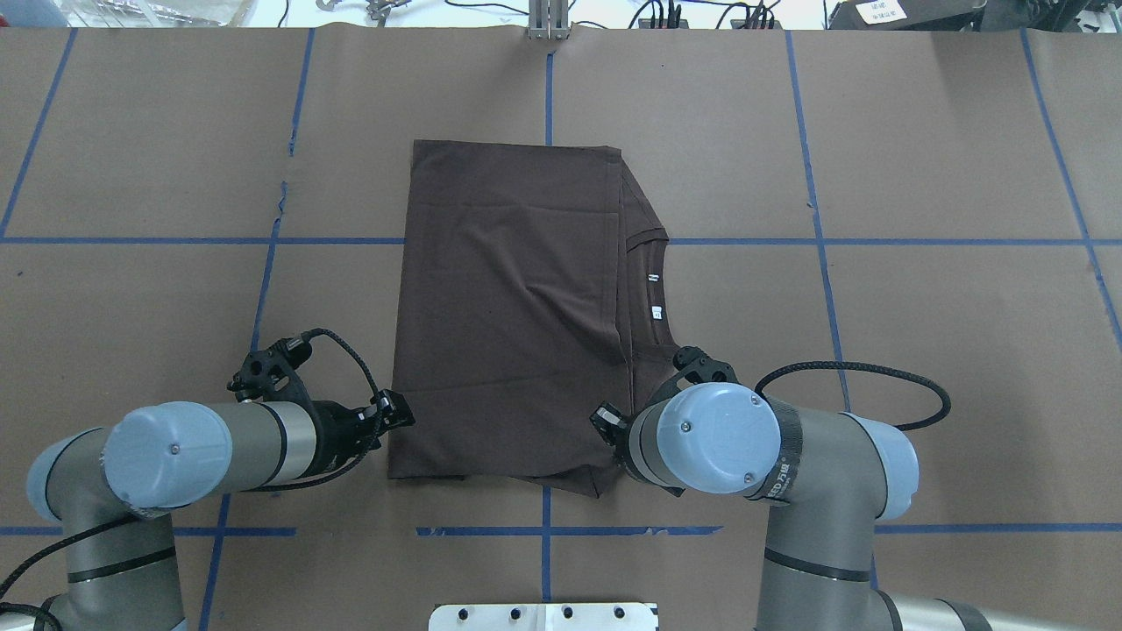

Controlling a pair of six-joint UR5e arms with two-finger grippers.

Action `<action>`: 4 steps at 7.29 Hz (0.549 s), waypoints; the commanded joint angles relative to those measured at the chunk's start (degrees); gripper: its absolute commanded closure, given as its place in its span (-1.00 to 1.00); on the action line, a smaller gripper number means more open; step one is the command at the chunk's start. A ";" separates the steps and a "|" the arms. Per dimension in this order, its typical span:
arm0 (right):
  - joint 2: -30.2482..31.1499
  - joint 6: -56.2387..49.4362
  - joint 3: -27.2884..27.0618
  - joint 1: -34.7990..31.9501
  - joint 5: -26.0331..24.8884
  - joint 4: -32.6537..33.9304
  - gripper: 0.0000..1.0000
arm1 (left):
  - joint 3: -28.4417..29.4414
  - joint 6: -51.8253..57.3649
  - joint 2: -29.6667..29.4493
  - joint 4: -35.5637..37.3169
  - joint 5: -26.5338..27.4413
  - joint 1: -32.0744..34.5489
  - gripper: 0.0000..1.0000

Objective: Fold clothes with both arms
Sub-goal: 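Lower the left gripper to the shirt's near corner beside the right gripper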

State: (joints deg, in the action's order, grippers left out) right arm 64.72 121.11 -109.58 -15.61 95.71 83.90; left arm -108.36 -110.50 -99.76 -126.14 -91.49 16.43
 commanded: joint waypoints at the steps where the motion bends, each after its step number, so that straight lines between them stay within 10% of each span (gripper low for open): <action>1: -0.12 0.00 -0.02 -0.04 0.00 0.04 1.00 | 0.25 -0.06 0.09 0.11 0.08 -0.79 -0.19; 4: -0.30 0.00 -0.11 -0.04 0.00 0.04 1.00 | 0.16 -0.06 0.00 1.25 0.08 -1.32 0.04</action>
State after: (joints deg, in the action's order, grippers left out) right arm 64.52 121.11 -109.62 -15.64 95.71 83.93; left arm -108.11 -110.56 -99.75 -125.17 -91.41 15.28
